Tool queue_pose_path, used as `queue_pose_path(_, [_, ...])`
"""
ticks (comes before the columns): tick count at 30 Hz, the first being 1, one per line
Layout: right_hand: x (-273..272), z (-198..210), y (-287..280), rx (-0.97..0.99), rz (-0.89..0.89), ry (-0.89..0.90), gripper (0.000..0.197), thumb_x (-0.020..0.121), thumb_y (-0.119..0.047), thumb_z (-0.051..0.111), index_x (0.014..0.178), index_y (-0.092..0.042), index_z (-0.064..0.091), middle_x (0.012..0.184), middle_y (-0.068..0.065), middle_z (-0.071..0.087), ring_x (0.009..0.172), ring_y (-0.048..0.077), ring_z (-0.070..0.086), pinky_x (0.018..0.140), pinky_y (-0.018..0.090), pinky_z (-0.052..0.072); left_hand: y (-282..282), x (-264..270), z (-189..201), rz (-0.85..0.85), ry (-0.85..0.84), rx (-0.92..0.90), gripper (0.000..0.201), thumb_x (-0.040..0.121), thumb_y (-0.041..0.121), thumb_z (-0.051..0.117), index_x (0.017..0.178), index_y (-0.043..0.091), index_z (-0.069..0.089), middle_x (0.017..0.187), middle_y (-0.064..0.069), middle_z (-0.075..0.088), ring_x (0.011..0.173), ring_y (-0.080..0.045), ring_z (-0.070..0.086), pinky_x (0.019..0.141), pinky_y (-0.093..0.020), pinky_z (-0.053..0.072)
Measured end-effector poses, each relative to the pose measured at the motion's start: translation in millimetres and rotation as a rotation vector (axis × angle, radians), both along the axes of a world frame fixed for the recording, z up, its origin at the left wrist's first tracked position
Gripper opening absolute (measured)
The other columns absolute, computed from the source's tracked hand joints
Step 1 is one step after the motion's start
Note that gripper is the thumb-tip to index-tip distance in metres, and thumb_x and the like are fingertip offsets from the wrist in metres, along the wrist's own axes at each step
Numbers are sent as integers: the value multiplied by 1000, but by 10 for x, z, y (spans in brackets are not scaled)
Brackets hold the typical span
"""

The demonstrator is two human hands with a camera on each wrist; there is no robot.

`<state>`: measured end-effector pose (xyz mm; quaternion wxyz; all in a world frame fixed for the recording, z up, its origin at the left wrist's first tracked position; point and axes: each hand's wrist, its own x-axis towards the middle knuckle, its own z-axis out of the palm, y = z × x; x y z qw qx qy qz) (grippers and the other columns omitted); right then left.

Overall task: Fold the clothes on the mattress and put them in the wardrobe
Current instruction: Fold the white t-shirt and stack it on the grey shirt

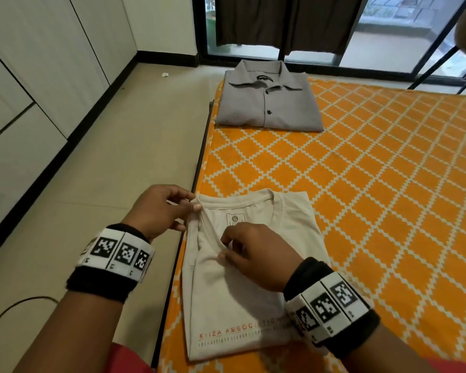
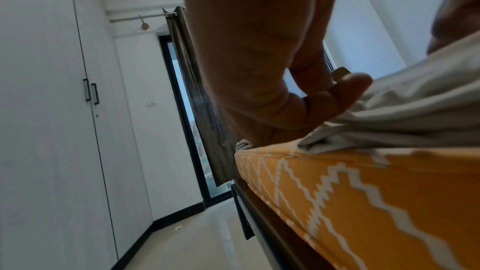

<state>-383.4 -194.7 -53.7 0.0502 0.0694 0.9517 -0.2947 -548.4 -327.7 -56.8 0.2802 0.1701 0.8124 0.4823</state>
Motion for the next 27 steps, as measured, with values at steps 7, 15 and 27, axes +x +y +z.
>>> queue_pose_path(7, [15, -41, 78, -105, -94, 34, 4, 98, -23, 53, 101, -20, 53, 68, -14, 49, 59, 3, 44, 54, 17, 31, 100, 45, -91, 49, 38, 74, 9, 93, 19, 64, 85, 14, 66, 75, -4, 67, 72, -19, 61, 75, -42, 56])
queue_pose_path(15, [16, 90, -95, -21, 122, 110, 45, 88, -18, 65, 131, -26, 52, 114, -6, 46, 84, 1, 51, 74, 24, 48, 71, 67, -186, 152, 78, 20, 31, 84, 34, 74, 88, 24, 45, 73, -13, 60, 67, -31, 62, 74, -53, 58])
queue_pose_path(27, [45, -137, -294, 87, 241, 22, 49, 101, -27, 47, 145, -38, 30, 110, 1, 42, 74, 18, 48, 67, 32, 45, -38, -51, -71, -59, -189, 55, 26, 101, 6, 42, 94, 13, 66, 91, -6, 69, 80, -16, 64, 77, -33, 54])
